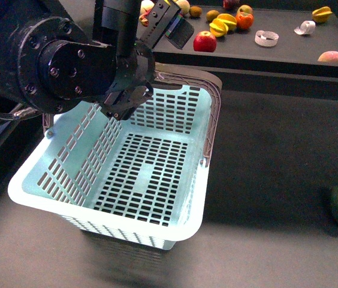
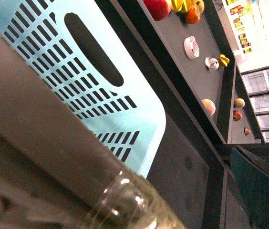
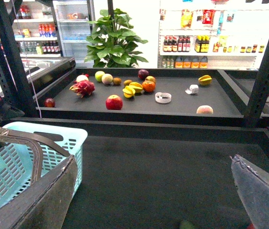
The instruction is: Pick mango with right arm and hold basket with left
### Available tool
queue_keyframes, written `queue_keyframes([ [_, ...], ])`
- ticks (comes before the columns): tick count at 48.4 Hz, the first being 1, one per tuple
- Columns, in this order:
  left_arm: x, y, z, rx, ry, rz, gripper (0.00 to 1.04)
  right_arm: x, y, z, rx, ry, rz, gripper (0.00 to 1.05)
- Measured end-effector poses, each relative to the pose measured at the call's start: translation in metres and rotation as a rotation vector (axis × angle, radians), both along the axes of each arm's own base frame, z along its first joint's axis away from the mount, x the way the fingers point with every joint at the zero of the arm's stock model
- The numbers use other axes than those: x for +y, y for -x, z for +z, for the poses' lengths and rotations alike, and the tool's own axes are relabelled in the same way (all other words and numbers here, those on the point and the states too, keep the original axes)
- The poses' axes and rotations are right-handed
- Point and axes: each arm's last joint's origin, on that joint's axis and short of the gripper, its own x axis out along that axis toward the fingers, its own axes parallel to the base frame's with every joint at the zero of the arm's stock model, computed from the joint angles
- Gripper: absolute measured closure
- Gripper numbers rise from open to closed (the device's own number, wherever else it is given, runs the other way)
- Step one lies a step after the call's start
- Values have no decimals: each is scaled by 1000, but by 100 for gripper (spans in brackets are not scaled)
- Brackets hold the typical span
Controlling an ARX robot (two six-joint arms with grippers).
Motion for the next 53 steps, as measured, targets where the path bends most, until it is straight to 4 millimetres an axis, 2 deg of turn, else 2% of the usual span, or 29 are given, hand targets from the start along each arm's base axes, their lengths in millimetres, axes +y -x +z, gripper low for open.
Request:
queue_keyframes([
  [4, -2, -5, -1, -3, -1, -1, 10, 0, 0, 0, 0, 0, 0, 8],
  [14, -7, -17, -11, 24, -46, 17, 47, 0, 0, 0, 0, 0, 0, 8],
  [19, -9, -20, -10, 38, -12, 35, 61, 0, 0, 0, 0, 0, 0, 8],
  [25, -12, -19, -6, 53, 20, 43, 76, 0, 0, 0, 0, 0, 0, 8],
  [30, -14, -9, -2, 53, 14, 23, 87, 0, 0, 0, 0, 0, 0, 8],
  [34, -11, 2, -1, 48, -59, -18, 88, 0, 0, 0, 0, 0, 0, 8],
  [39, -6, 17, 6, 32, -55, -62, 88, 0, 0, 0, 0, 0, 0, 8],
  [44, 0, 37, 19, -7, -65, -151, 88, 0, 0, 0, 0, 0, 0, 8],
  [49, 10, 67, 41, -113, -99, -290, 88, 0, 0, 0, 0, 0, 0, 8],
  [53, 18, 85, 50, -181, -143, -381, 88, 0, 0, 0, 0, 0, 0, 8],
])
